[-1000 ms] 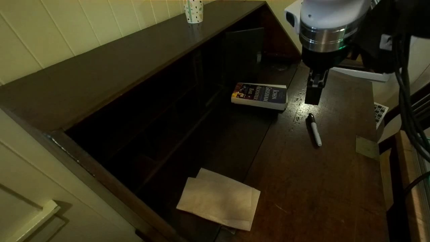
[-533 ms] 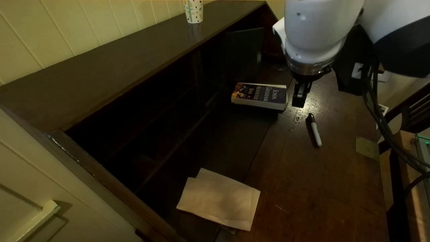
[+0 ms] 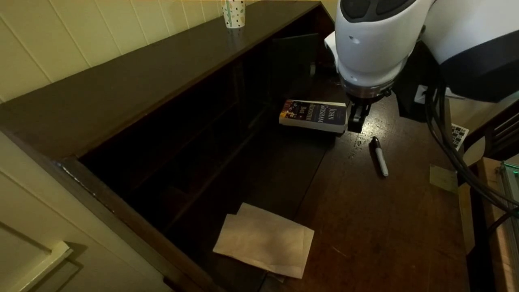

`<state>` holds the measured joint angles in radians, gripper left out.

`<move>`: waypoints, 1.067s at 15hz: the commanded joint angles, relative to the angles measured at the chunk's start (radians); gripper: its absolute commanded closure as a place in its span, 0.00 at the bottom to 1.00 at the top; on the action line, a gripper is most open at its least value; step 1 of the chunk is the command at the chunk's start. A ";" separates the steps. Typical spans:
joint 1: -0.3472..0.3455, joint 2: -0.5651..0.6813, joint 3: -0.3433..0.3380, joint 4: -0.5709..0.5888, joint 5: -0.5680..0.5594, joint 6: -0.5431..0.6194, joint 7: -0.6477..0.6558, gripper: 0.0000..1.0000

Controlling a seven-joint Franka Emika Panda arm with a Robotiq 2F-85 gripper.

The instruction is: Put the blue book on the shelf.

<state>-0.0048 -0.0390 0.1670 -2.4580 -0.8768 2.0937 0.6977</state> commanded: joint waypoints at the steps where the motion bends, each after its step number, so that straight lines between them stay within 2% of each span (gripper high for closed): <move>1: 0.036 0.044 -0.023 0.014 -0.043 -0.034 0.068 0.00; 7: 0.071 0.202 -0.048 0.045 -0.140 -0.149 0.197 0.00; 13: 0.100 0.288 -0.072 0.068 -0.318 -0.147 0.341 0.00; 16: 0.100 0.322 -0.076 0.085 -0.385 -0.130 0.370 0.00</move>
<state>0.0777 0.2350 0.1065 -2.4049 -1.1889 1.9664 1.0235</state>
